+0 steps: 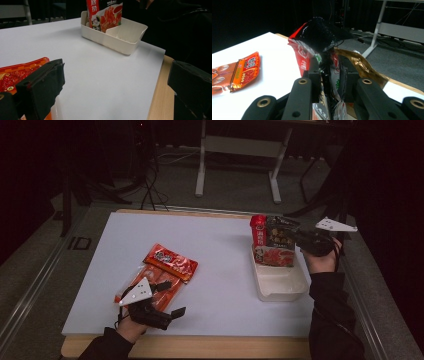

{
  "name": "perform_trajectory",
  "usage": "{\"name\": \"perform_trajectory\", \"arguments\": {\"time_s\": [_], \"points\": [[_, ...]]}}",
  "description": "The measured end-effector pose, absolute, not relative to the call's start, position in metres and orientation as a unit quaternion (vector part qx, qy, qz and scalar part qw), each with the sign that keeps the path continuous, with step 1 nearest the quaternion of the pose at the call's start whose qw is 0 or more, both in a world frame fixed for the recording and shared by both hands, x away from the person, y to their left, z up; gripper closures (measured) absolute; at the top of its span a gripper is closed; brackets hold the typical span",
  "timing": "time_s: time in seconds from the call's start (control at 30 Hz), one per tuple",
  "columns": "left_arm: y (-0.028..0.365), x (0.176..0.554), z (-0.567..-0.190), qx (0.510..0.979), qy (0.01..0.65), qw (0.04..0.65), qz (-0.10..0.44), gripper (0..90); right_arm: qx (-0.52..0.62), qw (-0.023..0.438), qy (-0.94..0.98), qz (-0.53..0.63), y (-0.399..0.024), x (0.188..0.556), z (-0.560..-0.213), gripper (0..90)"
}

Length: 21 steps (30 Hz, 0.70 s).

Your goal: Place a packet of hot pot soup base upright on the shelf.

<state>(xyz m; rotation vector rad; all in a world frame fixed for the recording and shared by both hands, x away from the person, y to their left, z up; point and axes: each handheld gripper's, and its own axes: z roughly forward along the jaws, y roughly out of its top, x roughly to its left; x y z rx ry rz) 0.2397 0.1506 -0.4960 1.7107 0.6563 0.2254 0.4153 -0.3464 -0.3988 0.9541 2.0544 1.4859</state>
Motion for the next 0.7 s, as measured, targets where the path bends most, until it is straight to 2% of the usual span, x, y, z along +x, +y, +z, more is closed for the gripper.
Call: {"name": "perform_trajectory", "arguments": {"time_s": [0.3,0.43,0.53,0.57,0.7], "points": [[0.151,0.24,-0.496,0.738,0.286,0.603,0.096,1.5,0.368,0.208,0.738,0.526,-0.362,0.413,-0.42,74.4],[0.151,0.241,-0.497,0.741,0.287,0.599,0.098,1.5,0.377,0.207,0.736,0.523,-0.368,0.411,-0.422,70.9],[0.151,0.242,-0.497,0.743,0.285,0.597,0.102,1.5,0.381,0.206,0.739,0.516,-0.366,0.408,-0.42,66.8],[0.151,0.242,-0.497,0.745,0.284,0.593,0.108,1.5,0.392,0.208,0.735,0.513,-0.364,0.405,-0.416,58.5],[0.153,0.242,-0.496,0.741,0.281,0.599,0.109,1.5,0.398,0.225,0.728,0.51,-0.363,0.394,-0.408,48.9]]}}
